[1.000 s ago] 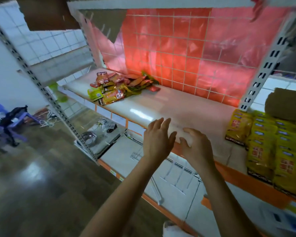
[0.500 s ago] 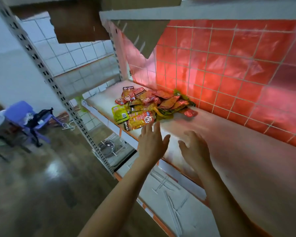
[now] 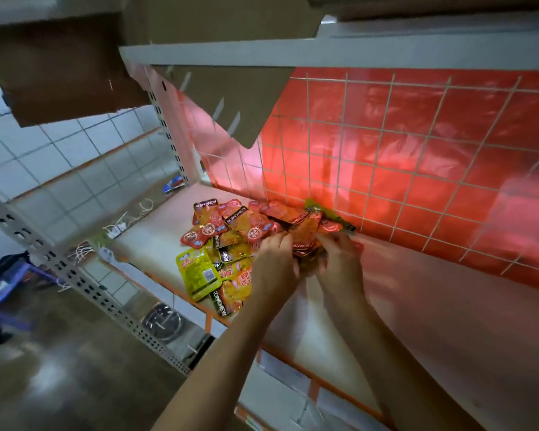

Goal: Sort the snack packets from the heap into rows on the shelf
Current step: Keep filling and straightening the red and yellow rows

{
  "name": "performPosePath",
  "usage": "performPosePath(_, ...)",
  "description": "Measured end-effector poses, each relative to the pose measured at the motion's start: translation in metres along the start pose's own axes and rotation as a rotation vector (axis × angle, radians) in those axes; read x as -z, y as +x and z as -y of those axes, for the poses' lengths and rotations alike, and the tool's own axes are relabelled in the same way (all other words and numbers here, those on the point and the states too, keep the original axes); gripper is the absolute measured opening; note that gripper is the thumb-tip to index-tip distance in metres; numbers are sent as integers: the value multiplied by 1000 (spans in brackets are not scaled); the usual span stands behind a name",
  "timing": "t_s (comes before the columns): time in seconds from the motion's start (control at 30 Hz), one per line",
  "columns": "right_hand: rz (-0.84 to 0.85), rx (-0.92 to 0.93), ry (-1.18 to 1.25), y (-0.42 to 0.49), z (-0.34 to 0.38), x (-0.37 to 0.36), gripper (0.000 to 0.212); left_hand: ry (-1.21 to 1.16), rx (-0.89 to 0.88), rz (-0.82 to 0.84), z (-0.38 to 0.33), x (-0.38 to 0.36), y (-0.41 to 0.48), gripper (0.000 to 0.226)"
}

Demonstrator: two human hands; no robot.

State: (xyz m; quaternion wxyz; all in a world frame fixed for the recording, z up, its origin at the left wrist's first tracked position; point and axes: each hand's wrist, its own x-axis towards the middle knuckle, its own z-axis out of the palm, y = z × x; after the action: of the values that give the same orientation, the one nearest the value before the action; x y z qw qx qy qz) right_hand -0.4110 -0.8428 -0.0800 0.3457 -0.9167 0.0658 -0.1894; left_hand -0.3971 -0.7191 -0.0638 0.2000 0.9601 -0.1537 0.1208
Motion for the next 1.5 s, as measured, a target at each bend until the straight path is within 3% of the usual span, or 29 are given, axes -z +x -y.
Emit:
performPosePath(0.13,37,-33,-21,11,0,-12,50,-29,-69,48,5,-3,9,67)
performPosePath(0.27,-51,43,52,9,-3,-17,41,-1,-130,57,15,-9,12,41)
performPosePath(0.33,-147,52,103,6,-2,-16,37,-54,-113,80,17,-11,13,39)
performPosePath(0.43,-265,-1,218,-3,-5,-9,31,-392,19,-16,12,-5,11,40)
performPosePath(0.53,-359,-17,315,-19,-8,5,37,-579,159,-59,3,-2,12,31)
performPosePath(0.63,-407,-50,379,-36,-8,24,45,-1015,446,240,-16,0,18,35)
performPosePath(0.7,-409,-54,445,-49,-9,39,46,-1236,496,398,-30,-3,15,32)
performPosePath(0.83,-454,-84,613,-77,-20,70,38,-1339,371,491,-63,-11,5,13)
performPosePath(0.97,-659,-241,817,-104,-34,102,31,-1376,249,586,-104,-17,-17,7)
performPosePath(1.07,-816,-303,828,-124,-52,127,39,-1428,176,677,-140,-24,-40,11)
performPosePath(1.23,-895,-396,811,-174,-93,181,27,-1391,94,811,-210,-37,-84,16)
performPosePath(1.33,-914,-455,836,-208,-116,221,32,-1310,89,809,-256,-49,-114,13)
performPosePath(1.5,-972,-450,683,-264,-151,292,25,-1284,102,811,-333,-65,-164,11)
